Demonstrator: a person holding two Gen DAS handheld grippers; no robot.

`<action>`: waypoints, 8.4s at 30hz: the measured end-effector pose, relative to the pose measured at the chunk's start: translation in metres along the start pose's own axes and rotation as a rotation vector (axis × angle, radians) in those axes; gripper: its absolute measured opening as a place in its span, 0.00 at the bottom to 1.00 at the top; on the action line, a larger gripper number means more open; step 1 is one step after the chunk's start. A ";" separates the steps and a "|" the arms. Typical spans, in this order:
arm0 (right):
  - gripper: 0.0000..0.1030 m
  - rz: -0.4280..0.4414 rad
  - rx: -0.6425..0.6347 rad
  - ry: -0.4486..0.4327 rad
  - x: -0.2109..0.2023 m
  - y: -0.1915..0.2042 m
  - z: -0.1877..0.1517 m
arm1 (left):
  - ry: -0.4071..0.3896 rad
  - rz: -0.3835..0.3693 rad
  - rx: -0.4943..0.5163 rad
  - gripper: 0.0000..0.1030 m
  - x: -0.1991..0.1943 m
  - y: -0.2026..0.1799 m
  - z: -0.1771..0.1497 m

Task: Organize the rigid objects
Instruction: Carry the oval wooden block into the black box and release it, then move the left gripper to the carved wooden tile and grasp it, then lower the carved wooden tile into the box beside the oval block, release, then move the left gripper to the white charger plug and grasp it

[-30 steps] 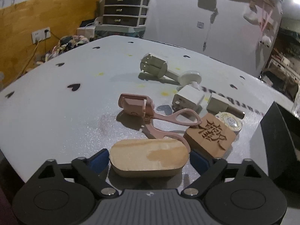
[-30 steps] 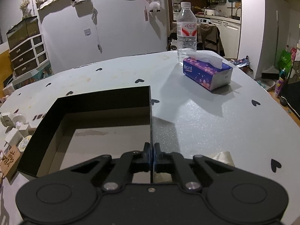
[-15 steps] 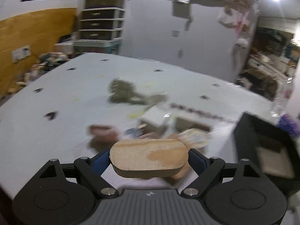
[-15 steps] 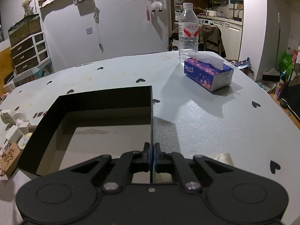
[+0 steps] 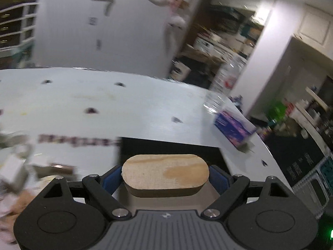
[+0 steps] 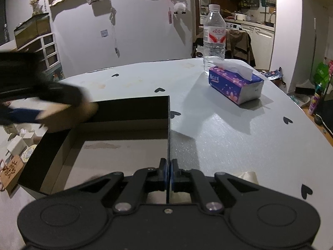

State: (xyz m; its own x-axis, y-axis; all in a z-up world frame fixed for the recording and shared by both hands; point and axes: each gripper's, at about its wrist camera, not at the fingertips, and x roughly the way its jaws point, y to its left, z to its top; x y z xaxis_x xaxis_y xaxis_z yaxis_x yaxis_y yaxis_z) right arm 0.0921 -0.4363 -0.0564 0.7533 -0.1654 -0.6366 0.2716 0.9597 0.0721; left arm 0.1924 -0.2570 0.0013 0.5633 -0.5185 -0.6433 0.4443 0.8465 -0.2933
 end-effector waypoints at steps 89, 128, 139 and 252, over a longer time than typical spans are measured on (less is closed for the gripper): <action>0.05 0.024 0.017 0.040 0.000 0.002 -0.002 | -0.071 0.040 0.052 0.98 -0.056 0.143 -0.117; 0.05 0.010 0.015 0.039 -0.002 0.005 -0.004 | 0.014 0.202 -0.004 0.64 -0.059 0.139 -0.112; 0.05 0.008 0.009 0.041 -0.003 0.005 -0.004 | 0.043 0.303 -0.024 0.70 -0.044 0.132 -0.101; 0.04 -0.022 0.003 0.052 -0.006 0.018 -0.005 | -0.169 0.309 0.057 0.99 -0.075 0.157 -0.054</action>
State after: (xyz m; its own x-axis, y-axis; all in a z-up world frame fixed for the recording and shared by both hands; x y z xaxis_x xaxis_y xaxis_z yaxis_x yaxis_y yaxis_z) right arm 0.0893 -0.4165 -0.0547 0.7152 -0.1740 -0.6769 0.2892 0.9554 0.0601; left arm 0.1830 -0.0787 -0.0348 0.7827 -0.2553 -0.5677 0.2700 0.9610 -0.0600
